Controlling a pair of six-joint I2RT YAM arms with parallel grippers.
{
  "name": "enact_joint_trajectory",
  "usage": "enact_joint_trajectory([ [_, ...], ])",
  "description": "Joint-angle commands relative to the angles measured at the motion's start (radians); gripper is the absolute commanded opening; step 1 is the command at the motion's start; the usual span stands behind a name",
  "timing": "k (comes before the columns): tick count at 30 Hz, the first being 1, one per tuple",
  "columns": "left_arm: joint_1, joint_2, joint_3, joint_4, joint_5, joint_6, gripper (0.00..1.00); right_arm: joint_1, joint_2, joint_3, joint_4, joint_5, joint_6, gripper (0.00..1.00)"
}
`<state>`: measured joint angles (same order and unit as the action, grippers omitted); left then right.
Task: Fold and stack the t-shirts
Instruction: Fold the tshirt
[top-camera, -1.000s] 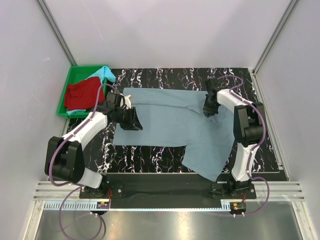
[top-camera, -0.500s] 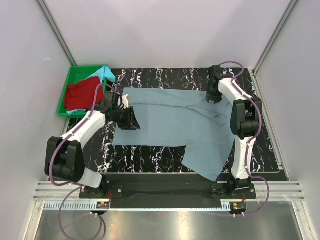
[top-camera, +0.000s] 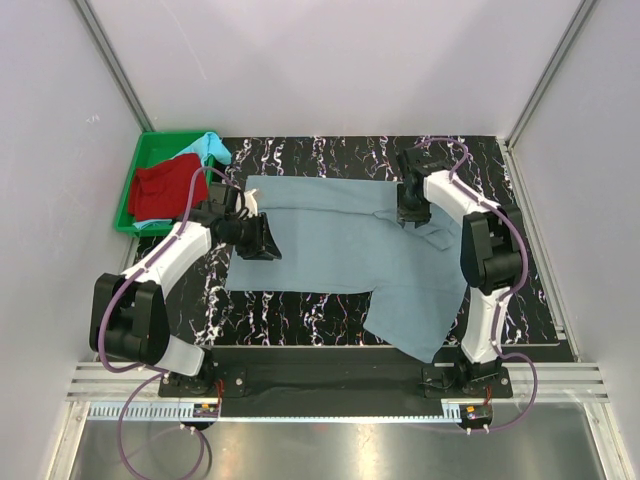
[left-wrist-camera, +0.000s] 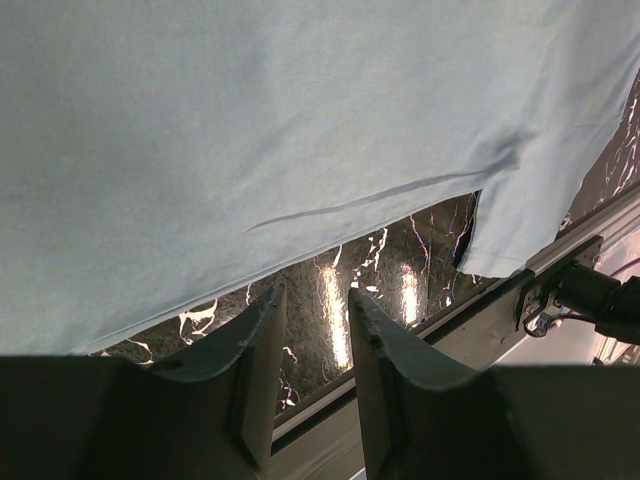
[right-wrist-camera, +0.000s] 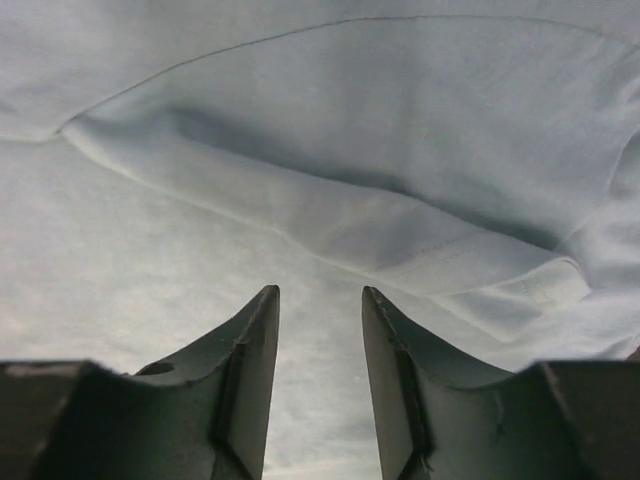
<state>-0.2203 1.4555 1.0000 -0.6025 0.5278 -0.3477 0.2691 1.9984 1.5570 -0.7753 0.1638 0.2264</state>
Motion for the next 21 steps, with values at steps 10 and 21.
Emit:
enact_joint_trajectory([
  [10, 0.002, -0.027, -0.003, 0.024, 0.026, -0.01, 0.36, -0.007, 0.097, 0.063, 0.036, 0.017, -0.004, 0.28],
  [21, 0.004, -0.014, 0.0, 0.023, 0.029, -0.008, 0.36, -0.008, 0.074, 0.084, 0.034, 0.115, -0.01, 0.0],
])
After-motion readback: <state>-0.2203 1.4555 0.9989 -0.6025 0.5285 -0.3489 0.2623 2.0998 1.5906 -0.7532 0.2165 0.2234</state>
